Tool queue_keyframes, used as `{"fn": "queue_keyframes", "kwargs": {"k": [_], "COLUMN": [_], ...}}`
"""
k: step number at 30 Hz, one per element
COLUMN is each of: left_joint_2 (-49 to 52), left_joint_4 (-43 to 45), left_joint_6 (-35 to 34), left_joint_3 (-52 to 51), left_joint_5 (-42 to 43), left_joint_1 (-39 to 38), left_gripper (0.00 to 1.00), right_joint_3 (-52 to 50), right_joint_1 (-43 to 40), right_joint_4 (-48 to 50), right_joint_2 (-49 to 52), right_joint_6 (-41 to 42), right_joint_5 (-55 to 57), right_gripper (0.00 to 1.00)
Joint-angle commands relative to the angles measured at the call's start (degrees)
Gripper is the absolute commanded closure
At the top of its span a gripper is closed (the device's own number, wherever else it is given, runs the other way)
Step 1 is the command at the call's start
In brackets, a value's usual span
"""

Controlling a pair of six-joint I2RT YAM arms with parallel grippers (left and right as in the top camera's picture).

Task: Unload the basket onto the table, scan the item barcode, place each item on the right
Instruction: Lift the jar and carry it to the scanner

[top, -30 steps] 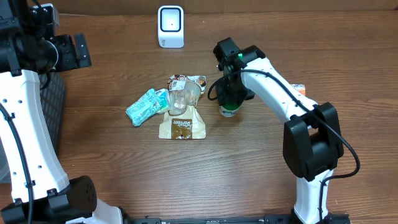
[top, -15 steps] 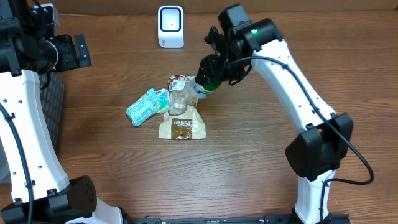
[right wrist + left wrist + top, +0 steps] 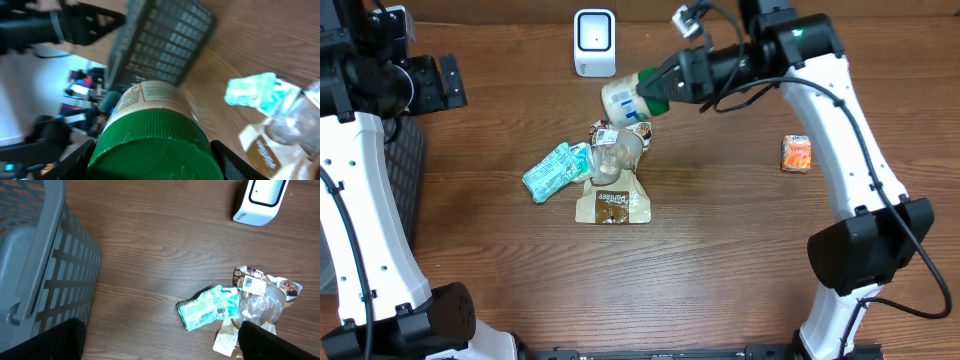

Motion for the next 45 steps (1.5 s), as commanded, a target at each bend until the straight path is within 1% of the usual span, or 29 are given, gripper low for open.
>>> {"fn": "queue_keyframes", "kwargs": {"k": [1,5,14,16,19,24,29,34,40,41,42,43,44,45], "left_joint_2": [-0.5,-0.5,-0.5,-0.5,-0.5,-0.5,-0.5,-0.5,-0.5,-0.5,-0.5,-0.5,-0.5,-0.5], "left_joint_4": [0.2,0.2,0.2,0.2,0.2,0.2,0.2,0.2,0.2,0.2,0.2,0.2,0.2,0.2], "left_joint_6": [1.1,1.1,1.1,1.1,1.1,1.1,1.1,1.1,1.1,1.1,1.1,1.1,1.1,1.1], "left_joint_3": [1.1,1.1,1.1,1.1,1.1,1.1,1.1,1.1,1.1,1.1,1.1,1.1,1.1,1.1], "left_joint_5": [-0.2,-0.2,-0.2,-0.2,-0.2,-0.2,-0.2,-0.2,-0.2,-0.2,-0.2,-0.2,-0.2,-0.2], "left_joint_1": [-0.4,-0.4,-0.4,-0.4,-0.4,-0.4,-0.4,-0.4,-0.4,-0.4,-0.4,-0.4,-0.4,-0.4], "left_gripper": [0.01,0.01,0.00,0.00,0.01,0.01,0.00,0.00,0.00,0.00,0.00,0.00,0.01,0.01], "right_joint_3": [2.0,2.0,1.9,1.9,1.9,1.9,1.9,1.9,1.9,1.9,1.9,1.9,1.9,1.9], "right_joint_1": [0.0,0.6,4.6,5.5,7.2,10.2,13.0,15.1,15.4,15.4,15.4,15.5,15.5,15.6], "right_joint_4": [0.3,0.3,0.5,1.3,4.1,10.6,20.7,33.0,47.4,51.2,55.4,57.4,62.2,65.0], "right_joint_2": [-2.6,-2.6,-2.6,-2.6,-2.6,-2.5,-2.4,0.0,6.6,8.5,10.6,11.6,14.3,15.8], "right_joint_6": [-0.7,-0.6,-0.1,1.9,4.3,4.3,2.6,-0.3,-7.7,-10.1,-13.0,-14.2,-17.7,-20.1], "right_joint_5": [-4.7,0.2,30.7,37.5,48.7,62.6,75.7,85.2,85.9,85.9,85.9,85.9,85.7,85.4], "right_gripper": [0.55,0.55,0.57,0.57,0.57,0.57,0.61,0.61,0.59,0.56,0.56,0.55,0.53,0.53]}}
